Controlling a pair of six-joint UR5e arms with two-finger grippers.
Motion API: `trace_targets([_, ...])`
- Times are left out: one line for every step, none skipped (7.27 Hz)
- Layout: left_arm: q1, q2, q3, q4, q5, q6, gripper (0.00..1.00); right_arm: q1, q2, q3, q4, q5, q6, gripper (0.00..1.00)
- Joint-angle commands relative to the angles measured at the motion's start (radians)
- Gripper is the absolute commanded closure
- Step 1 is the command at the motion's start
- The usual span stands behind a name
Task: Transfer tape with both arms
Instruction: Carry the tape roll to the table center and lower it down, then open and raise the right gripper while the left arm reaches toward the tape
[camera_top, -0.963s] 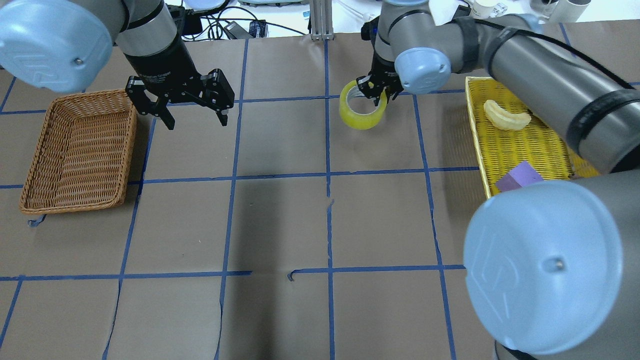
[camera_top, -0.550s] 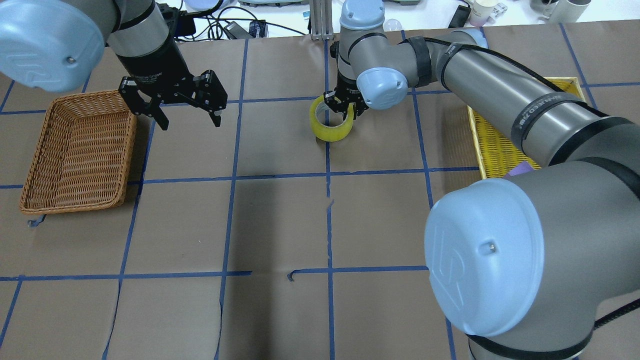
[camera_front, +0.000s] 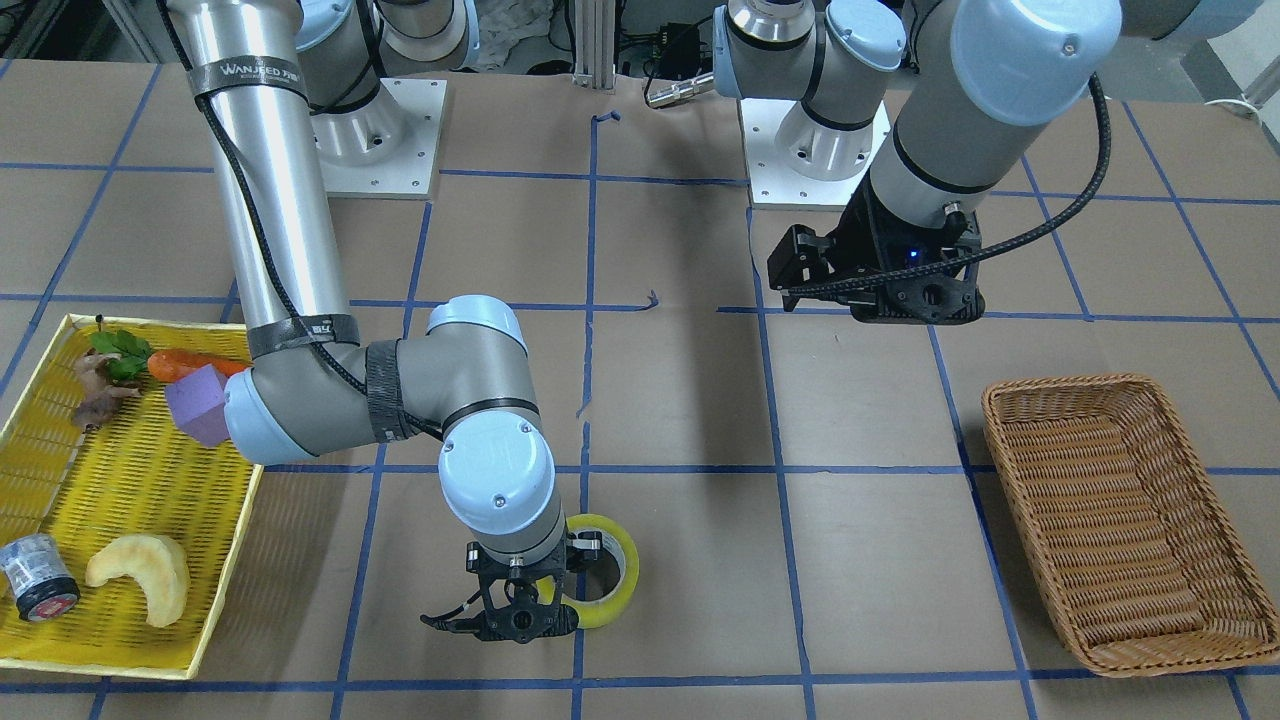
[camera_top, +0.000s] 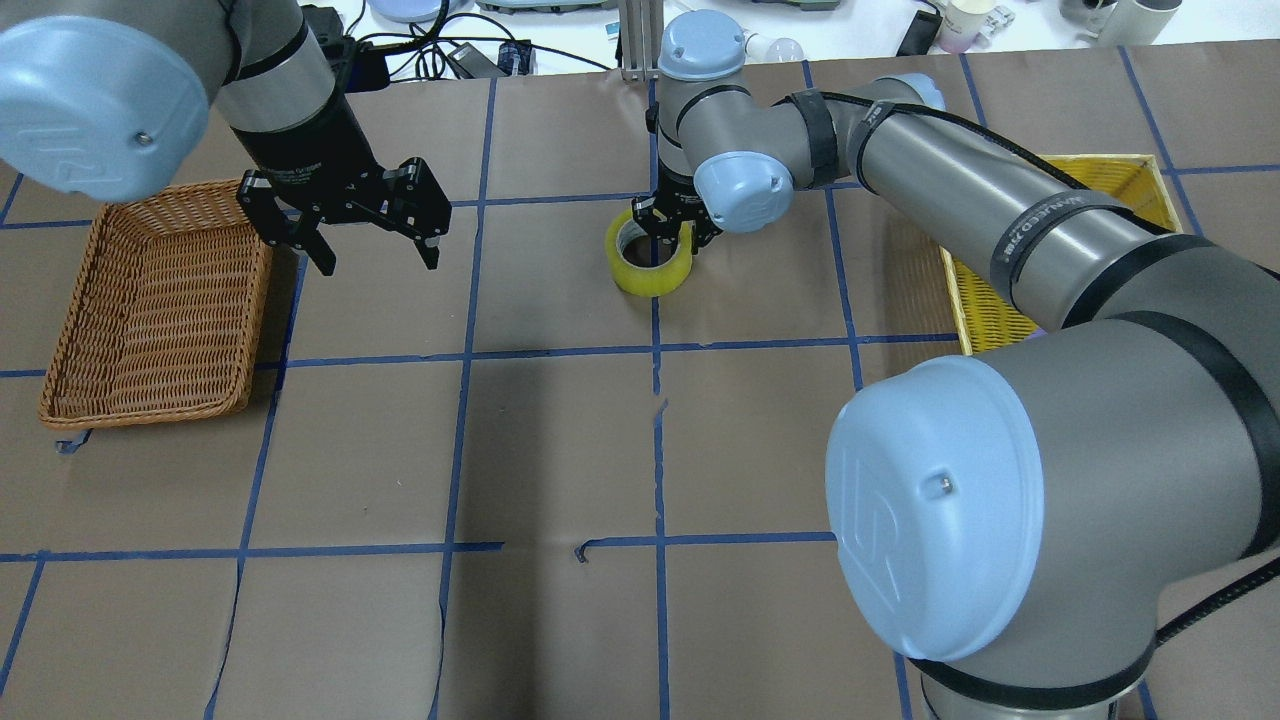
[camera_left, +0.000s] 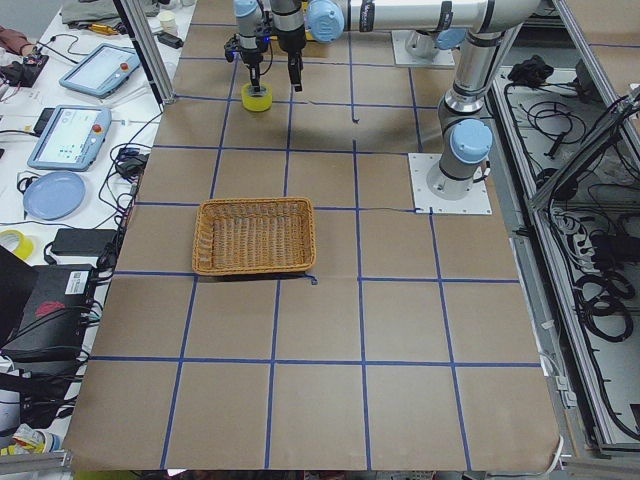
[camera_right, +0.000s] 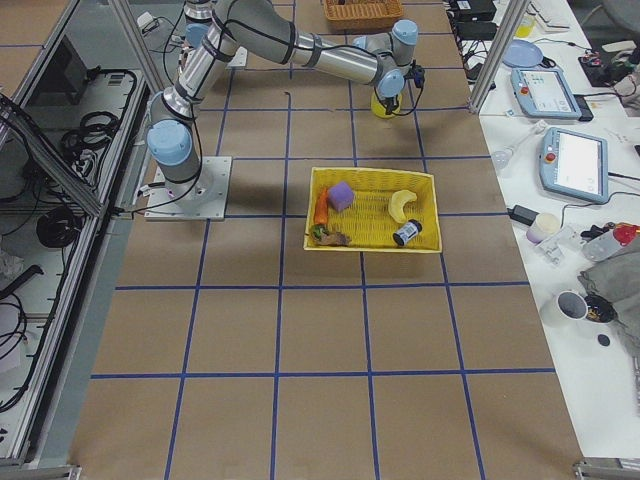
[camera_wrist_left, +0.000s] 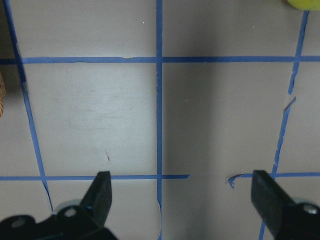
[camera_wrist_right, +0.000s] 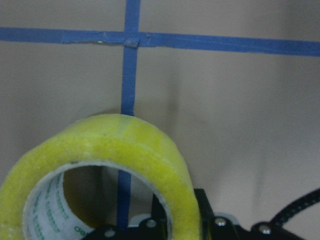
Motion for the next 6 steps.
trace_targets([0.000, 0.000, -0.001, 0.000, 0.000, 0.000, 0.00, 0.001, -0.035, -0.004, 0.007, 0.002, 0.001, 0.00])
trace_targets([0.000, 0.000, -0.001, 0.002, 0.000, 0.000, 0.00, -0.002, -0.072, -0.004, 0.019, -0.013, -0.019, 0.00])
trace_targets([-0.002, -0.004, 0.012, 0.021, -0.003, 0.000, 0.00, -0.007, -0.130, -0.002, 0.104, -0.018, -0.031, 0.00])
trace_targets([-0.008, -0.018, 0.015, 0.107, -0.008, -0.004, 0.00, -0.028, -0.205, 0.008, 0.189, -0.052, -0.074, 0.00])
trace_targets([-0.029, -0.039, 0.009, 0.211, -0.024, -0.021, 0.00, -0.059, -0.288, 0.015, 0.273, -0.067, -0.091, 0.00])
trace_targets([-0.069, -0.073, 0.006, 0.289, -0.040, -0.030, 0.00, -0.112, -0.363, 0.031, 0.335, -0.060, -0.121, 0.00])
